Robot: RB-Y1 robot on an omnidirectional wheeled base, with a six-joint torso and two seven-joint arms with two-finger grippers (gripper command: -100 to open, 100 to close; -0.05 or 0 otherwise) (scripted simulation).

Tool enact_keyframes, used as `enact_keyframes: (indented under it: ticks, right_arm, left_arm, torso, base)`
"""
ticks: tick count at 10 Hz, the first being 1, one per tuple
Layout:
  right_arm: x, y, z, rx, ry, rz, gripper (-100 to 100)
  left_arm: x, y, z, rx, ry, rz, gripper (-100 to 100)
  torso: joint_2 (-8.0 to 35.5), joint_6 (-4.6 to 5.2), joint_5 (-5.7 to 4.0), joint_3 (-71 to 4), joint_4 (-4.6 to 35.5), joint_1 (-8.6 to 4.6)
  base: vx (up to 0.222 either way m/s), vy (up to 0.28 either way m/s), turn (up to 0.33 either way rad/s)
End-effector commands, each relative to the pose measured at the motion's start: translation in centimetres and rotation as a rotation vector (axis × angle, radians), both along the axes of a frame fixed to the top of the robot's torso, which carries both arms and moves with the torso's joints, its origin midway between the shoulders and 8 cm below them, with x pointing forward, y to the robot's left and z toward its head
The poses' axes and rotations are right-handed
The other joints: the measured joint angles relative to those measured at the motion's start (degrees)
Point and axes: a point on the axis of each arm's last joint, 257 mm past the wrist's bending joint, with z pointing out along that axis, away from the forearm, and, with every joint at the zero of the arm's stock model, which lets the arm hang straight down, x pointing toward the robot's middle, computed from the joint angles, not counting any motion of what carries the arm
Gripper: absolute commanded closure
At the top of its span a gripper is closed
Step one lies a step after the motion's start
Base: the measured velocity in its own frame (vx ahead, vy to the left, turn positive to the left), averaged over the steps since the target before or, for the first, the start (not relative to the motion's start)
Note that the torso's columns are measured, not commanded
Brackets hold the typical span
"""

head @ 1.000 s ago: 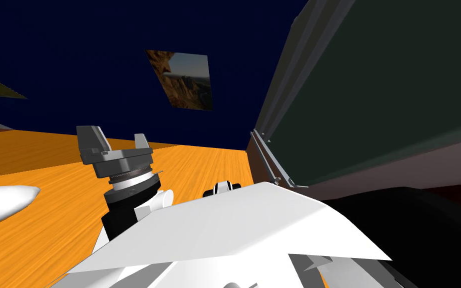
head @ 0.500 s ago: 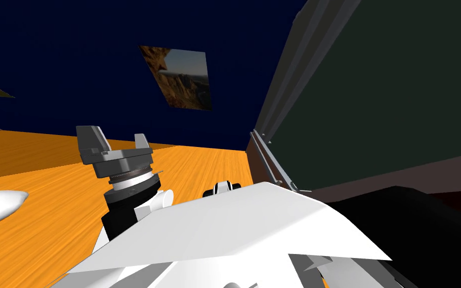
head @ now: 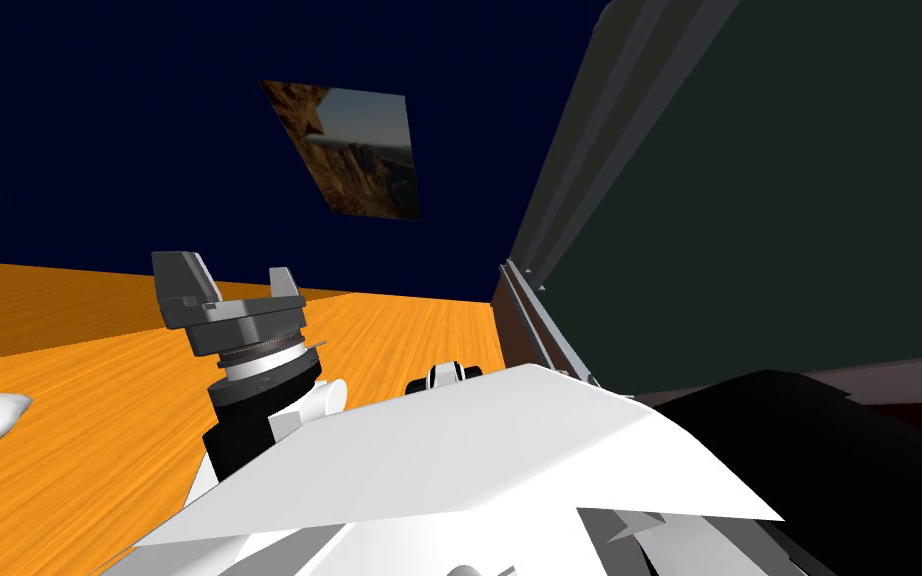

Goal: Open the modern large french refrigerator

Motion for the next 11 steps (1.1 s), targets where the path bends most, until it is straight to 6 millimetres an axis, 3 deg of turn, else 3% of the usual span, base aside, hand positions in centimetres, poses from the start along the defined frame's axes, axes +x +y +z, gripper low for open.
enact_keyframes:
  ticks: [1,2,3,5,6,8,9,10,11]
  right_arm:
    - [-1.9,1.1,-0.5,0.014,0.009,0.005,100]
    - [-1.6,1.3,-0.5,0.011,0.008,0.020,100]
    - [-4.2,1.8,-0.6,0.019,0.011,-0.014,100]
    - [-3.4,2.2,-0.4,0.010,0.011,0.023,100]
    - [-6.1,2.7,-0.5,0.017,0.018,-0.010,100]
    - [-5.3,3.1,-0.3,0.009,0.015,0.027,100]
    - [-7.9,3.6,-0.3,0.015,0.022,-0.006,100]
    - [-7.0,3.7,-0.3,0.004,0.032,0.025,100]
    - [-7.3,4.0,-0.2,0.008,0.027,0.030,100]
  left_arm:
    - [0.0,0.0,0.0,0.000,0.000,0.000,0]
    - [0.0,0.0,0.0,0.000,0.000,0.000,0]
    - [0.0,0.0,0.0,0.000,0.000,0.000,0]
    - [0.0,0.0,0.0,0.000,0.000,0.000,0]
    - [0.0,0.0,0.0,0.000,0.000,0.000,0]
    - [0.0,0.0,0.0,0.000,0.000,0.000,0]
    - [0.0,0.0,0.0,0.000,0.000,0.000,0]
    - [0.0,0.0,0.0,0.000,0.000,0.000,0]
    - [0.0,0.0,0.0,0.000,0.000,0.000,0]
  torso:
    - [-0.1,0.20,-0.07,0.0,-0.1,0.00]
    - [-0.1,0.18,-0.07,-0.1,-0.1,-0.03]
    - [0.0,0.09,-0.04,0.0,0.0,-0.02]
    - [-0.1,0.15,-0.07,-0.1,-0.1,-0.01]
    - [0.0,0.10,-0.03,0.0,0.0,0.07]
    - [0.0,0.27,-0.04,0.0,-0.1,0.03]
    - [0.1,0.15,-0.01,0.1,0.0,0.05]
    - [0.1,0.33,-0.10,0.1,-0.1,0.01]
    - [0.1,0.25,0.02,0.0,0.0,0.01]
  base:
    - [0.075,-0.027,-0.013]
    - [0.032,-0.015,-0.021]
    - [0.073,-0.036,0.000]
    - [0.058,-0.017,-0.019]
    - [0.072,-0.022,0.008]
    - [0.059,-0.013,-0.023]
    - [0.080,-0.025,0.009]
    - [0.082,-0.018,-0.025]
    - [0.033,-0.009,-0.022]
